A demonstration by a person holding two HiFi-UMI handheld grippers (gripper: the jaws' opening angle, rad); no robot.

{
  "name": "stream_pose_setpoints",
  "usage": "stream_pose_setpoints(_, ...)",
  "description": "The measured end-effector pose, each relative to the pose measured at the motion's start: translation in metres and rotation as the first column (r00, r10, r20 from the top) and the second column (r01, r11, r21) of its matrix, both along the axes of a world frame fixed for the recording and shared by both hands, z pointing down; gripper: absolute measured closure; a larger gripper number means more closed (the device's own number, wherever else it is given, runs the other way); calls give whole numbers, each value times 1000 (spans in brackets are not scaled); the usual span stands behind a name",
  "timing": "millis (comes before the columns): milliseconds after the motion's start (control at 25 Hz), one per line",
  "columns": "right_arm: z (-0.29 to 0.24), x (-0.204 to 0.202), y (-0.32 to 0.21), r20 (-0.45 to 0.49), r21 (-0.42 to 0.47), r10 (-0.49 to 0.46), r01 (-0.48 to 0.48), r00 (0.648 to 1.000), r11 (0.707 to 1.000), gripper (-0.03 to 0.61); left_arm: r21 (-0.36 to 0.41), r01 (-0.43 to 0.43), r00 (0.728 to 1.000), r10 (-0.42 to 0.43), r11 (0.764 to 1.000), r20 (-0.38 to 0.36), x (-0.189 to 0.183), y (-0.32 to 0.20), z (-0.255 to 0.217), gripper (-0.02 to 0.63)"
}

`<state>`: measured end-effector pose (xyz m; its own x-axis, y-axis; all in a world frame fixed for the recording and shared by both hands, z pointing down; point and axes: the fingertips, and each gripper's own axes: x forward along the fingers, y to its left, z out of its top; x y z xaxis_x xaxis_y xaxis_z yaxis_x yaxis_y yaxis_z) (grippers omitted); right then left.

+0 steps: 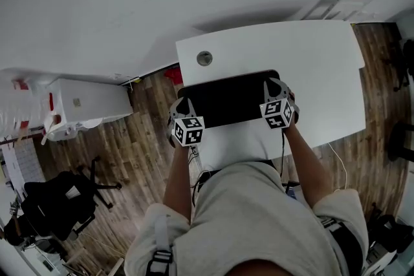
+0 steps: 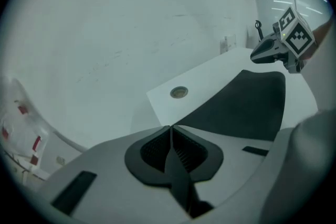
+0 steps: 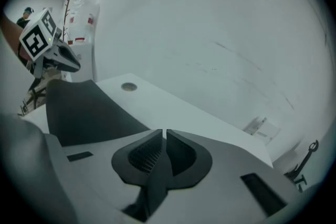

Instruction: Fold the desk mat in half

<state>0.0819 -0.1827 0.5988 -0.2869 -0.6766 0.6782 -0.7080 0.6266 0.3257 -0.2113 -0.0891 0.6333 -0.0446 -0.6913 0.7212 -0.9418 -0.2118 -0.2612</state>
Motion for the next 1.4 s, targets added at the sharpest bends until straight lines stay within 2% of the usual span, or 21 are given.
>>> stream_pose_setpoints(160, -23, -22, 23, 94, 34, 10, -14, 996, 999, 528, 73, 23, 998, -19, 997, -58, 15, 11, -18, 595)
stream_pose_setpoints(240, -33, -31, 34, 126, 54, 13, -20, 992, 998, 531, 98, 62, 991, -50, 993, -124, 21, 18, -26, 598)
stream_pose_setpoints(360, -44, -43, 52, 143, 78, 15, -26, 990, 997, 535, 111, 141, 955, -106, 984, -277, 32, 27, -37, 601)
stream_pose_setpoints(440, -55, -52, 65, 172, 95, 19, -35, 985, 995, 537, 135, 153, 941, -102, 979, -323, 39, 36, -47, 601)
stream_pose_setpoints(600, -87, -64, 97, 250, 158, 26, -67, 968, 985, 540, 225, 98, 948, -22, 969, -319, 53, 62, -74, 601)
stream_pose_setpoints(720, -108, -69, 122, 287, 201, 33, -93, 957, 975, 540, 291, 77, 947, 21, 954, -319, 61, 81, -101, 601)
stream_pose_setpoints(880, -137, -78, 153, 367, 222, 32, -121, 930, 967, 540, 356, 91, 936, 42, 930, -349, 62, 104, -138, 602)
stream_pose_setpoints(1120, -175, -75, 189, 376, 266, -2, -105, 927, 958, 540, 427, 86, 935, 76, 900, -348, 78, 130, -177, 601)
stream_pose_setpoints(1400, -202, -45, 204, 429, 279, -6, -126, 903, 952, 540, 502, 27, 924, 169, 864, -342, 131, 142, -215, 601)
